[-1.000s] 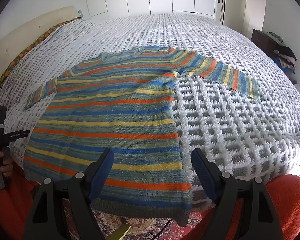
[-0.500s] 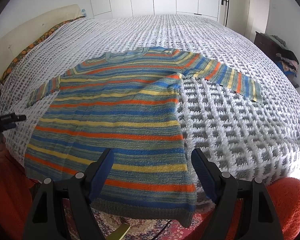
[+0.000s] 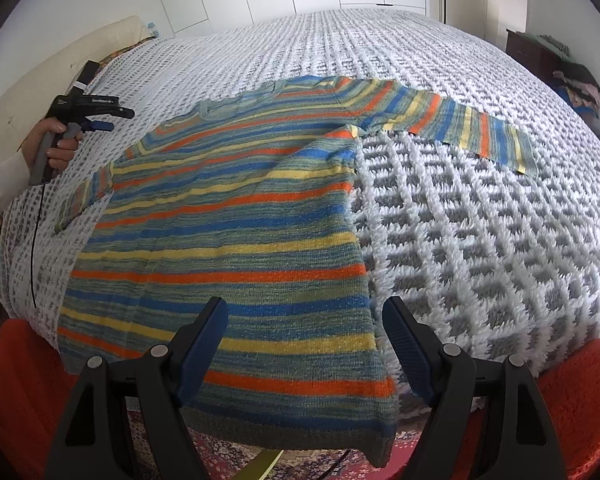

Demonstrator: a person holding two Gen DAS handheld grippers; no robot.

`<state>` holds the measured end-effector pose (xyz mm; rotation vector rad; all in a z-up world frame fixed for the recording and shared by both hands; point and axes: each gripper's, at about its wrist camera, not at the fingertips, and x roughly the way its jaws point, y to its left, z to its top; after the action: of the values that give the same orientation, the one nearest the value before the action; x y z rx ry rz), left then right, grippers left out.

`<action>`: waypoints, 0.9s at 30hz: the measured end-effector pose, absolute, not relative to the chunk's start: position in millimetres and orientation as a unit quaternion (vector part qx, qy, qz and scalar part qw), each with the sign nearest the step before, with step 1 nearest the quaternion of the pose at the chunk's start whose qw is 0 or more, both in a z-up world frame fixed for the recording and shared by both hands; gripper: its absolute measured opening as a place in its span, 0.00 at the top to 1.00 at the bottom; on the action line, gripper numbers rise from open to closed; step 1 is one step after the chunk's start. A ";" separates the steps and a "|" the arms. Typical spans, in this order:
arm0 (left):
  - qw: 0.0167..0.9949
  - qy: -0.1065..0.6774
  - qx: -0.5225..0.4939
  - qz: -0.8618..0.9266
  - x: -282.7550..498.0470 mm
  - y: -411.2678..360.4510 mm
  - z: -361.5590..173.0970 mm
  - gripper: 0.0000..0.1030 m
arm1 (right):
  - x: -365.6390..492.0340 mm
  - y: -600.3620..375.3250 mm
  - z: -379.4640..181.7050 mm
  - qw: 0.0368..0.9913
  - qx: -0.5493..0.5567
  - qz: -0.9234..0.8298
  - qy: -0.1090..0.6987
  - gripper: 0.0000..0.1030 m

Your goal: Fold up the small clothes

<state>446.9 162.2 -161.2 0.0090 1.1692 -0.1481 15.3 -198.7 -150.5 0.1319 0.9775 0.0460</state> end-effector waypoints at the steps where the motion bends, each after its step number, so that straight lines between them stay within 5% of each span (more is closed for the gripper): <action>1: 0.829 0.554 0.019 -0.079 454.4 156.1 -169.5 0.26 | 17.6 -201.4 -152.3 0.878 0.069 0.020 0.473 0.23; 9: 0.779 0.614 0.054 -0.116 483.0 143.7 -214.6 0.25 | 33.9 -211.8 -165.9 0.863 0.087 0.013 0.498 0.23; 10: 0.778 0.614 0.048 -0.125 480.9 145.7 -214.9 0.34 | 35.3 -211.8 -167.3 0.862 0.087 0.014 0.499 0.23; 12: 0.774 0.615 0.024 -0.151 476.4 150.0 -211.7 0.97 | 37.0 -211.3 -170.2 0.860 0.088 0.016 0.503 0.23; 22: 0.821 0.565 0.086 -0.007 475.9 137.5 -215.2 0.97 | 38.9 -205.6 -176.8 0.857 0.088 0.017 0.507 0.23; 25: 0.824 0.558 0.096 -0.001 463.5 131.5 -212.3 0.87 | 39.1 -203.7 -175.1 0.860 0.090 0.016 0.502 0.23; 27: 0.832 0.551 0.070 0.002 452.5 141.5 -196.5 0.66 | 37.7 -207.0 -173.4 0.861 0.094 0.015 0.499 0.23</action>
<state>452.5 141.5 -196.5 0.1488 1.1677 0.0039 37.7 -207.0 -173.4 0.1979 1.0476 0.0319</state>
